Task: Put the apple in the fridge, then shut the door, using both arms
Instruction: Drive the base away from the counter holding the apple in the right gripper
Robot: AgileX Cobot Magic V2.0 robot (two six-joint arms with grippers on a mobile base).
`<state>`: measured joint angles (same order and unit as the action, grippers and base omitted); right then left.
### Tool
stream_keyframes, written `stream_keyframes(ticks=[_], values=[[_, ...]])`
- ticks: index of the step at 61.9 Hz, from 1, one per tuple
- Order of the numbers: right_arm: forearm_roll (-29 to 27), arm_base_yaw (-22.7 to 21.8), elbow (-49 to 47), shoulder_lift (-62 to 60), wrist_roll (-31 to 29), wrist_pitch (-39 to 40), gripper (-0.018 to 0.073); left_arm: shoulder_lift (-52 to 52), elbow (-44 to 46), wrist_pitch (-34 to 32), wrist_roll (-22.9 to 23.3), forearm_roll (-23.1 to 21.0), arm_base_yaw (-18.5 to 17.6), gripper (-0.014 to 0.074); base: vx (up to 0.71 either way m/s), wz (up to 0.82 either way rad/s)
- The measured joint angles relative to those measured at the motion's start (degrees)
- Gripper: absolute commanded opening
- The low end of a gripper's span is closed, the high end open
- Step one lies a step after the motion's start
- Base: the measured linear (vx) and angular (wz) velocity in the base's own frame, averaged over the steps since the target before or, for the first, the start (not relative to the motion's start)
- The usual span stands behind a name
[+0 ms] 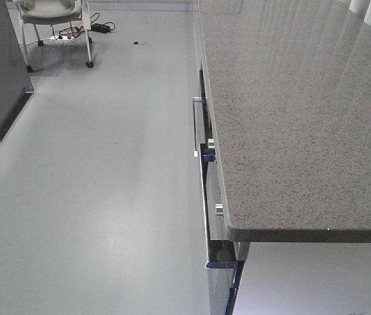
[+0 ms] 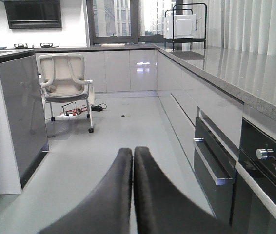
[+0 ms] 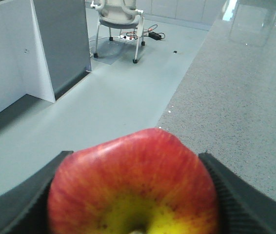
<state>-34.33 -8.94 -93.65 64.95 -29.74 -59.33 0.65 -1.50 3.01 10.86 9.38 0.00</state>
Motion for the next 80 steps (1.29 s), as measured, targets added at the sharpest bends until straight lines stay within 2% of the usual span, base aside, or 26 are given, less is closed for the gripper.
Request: stream_keyframes(ticks=[54, 80], values=[[-0.52, 0.0, 0.0, -0.74, -0.03, -0.58, -0.0007, 0.0, 0.0, 0.0, 0.0, 0.0, 0.0, -0.0006, 0.0, 0.0], [-0.52, 0.0, 0.0, -0.74, -0.03, -0.58, -0.0007, 0.0, 0.0, 0.0, 0.0, 0.0, 0.0, -0.0006, -0.02, 0.19]])
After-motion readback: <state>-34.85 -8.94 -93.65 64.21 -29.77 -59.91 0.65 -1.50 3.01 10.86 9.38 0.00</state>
